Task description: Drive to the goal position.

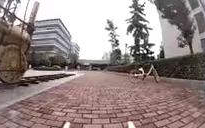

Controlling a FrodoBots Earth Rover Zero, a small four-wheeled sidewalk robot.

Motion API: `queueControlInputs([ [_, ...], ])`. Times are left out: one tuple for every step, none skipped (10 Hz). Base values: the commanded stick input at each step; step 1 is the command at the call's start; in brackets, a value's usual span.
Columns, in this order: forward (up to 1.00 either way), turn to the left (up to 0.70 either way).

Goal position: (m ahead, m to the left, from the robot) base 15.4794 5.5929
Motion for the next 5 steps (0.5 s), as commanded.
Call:
queueControlInputs([
  [0.45, 0.0],
  [0.45, 0.0],
  [0.45, 0.0],
  [0.45, 0.0],
  [0.45, 0.0],
])
